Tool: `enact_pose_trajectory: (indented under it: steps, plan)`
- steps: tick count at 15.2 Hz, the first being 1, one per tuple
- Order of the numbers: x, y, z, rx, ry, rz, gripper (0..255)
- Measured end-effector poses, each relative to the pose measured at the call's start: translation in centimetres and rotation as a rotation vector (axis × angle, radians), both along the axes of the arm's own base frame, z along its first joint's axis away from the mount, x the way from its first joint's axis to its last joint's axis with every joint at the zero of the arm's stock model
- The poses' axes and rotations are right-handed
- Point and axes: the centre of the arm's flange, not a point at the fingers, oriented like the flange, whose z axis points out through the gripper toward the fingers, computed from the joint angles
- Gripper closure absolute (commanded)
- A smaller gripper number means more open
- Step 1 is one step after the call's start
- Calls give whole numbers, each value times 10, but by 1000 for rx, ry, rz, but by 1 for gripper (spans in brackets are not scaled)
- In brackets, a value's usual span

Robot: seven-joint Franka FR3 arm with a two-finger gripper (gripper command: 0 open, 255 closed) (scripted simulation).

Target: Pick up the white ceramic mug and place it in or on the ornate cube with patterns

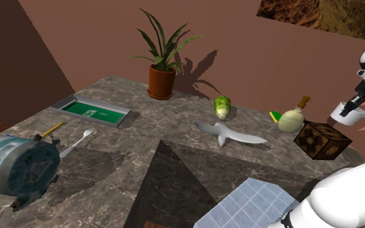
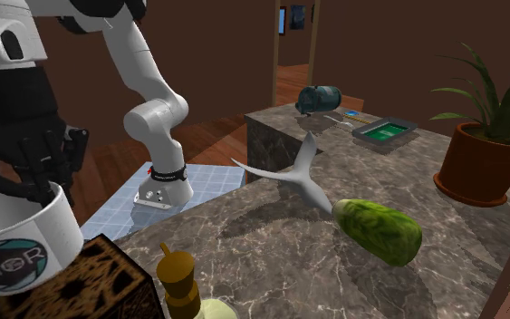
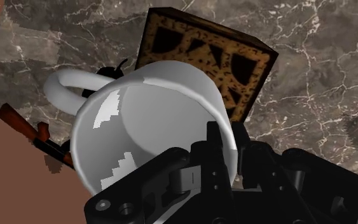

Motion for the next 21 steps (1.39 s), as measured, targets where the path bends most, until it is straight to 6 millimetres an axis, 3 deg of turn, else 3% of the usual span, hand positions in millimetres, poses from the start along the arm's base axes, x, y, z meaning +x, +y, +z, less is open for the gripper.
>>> enact_pose_trajectory:
  steps: [12,19,20,21]
  plan:
    - [0,0,-64,0,0,0,255]
    - [0,0,-69,0,0,0,255]
    - [0,0,-69,0,0,0,0]
    - [0,0,-69,0,0,0,0]
